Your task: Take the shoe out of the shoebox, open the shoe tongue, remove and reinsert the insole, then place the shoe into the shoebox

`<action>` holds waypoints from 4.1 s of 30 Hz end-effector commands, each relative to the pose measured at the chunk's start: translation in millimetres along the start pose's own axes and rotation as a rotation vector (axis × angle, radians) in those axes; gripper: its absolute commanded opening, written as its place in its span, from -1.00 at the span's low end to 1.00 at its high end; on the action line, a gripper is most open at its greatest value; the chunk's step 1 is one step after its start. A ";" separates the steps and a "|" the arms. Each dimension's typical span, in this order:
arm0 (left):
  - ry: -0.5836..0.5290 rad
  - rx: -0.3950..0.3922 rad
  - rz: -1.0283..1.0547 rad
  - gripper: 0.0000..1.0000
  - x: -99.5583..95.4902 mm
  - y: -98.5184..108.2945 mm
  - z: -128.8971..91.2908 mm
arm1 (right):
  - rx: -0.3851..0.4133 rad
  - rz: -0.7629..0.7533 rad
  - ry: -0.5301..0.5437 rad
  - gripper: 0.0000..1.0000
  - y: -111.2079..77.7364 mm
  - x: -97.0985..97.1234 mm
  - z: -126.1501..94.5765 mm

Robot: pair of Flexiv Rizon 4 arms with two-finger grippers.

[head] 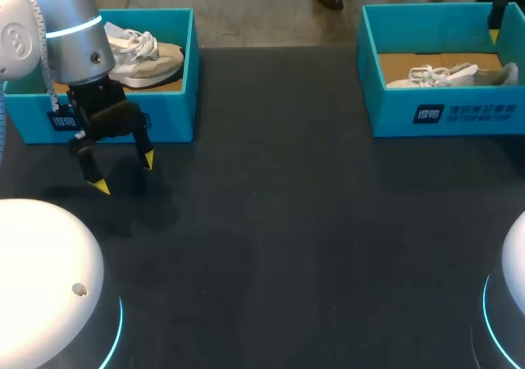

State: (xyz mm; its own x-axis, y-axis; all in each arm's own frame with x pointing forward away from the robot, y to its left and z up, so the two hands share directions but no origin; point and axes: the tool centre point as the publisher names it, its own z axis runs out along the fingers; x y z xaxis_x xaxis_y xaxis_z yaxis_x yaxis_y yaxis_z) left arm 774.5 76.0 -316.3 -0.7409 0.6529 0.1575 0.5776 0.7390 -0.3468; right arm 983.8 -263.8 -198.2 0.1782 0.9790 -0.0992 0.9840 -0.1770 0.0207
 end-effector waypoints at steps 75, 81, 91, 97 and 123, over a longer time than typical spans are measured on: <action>-0.109 -0.443 0.904 1.00 -139.4 350.5 -217.0 | -0.008 0.002 0.001 1.00 -4.5 -1.3 -1.1; -0.089 -0.462 0.888 1.00 -159.6 366.8 -212.6 | -0.008 0.002 0.001 1.00 -4.5 -1.3 -1.1; -0.078 -0.443 0.892 1.00 -179.3 385.5 -191.0 | -0.008 0.002 0.001 1.00 -4.5 -1.3 -1.1; -0.054 -0.423 0.896 1.00 -189.7 391.6 -176.6 | -0.008 0.002 0.001 1.00 -4.5 -1.3 -1.1; 0.034 -0.381 0.875 0.85 -203.1 413.9 -140.2 | -0.008 0.002 0.001 1.00 -4.5 -1.3 -1.1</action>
State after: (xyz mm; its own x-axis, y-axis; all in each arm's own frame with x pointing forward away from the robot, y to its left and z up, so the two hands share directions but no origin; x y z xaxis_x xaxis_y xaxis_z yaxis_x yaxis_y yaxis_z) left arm 1202.6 271.4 -357.3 0.0147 0.9998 0.0131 0.9999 -0.0146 -0.0044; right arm 980.3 -264.3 -197.4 0.1789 0.9791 -0.0967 0.9838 -0.1771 0.0266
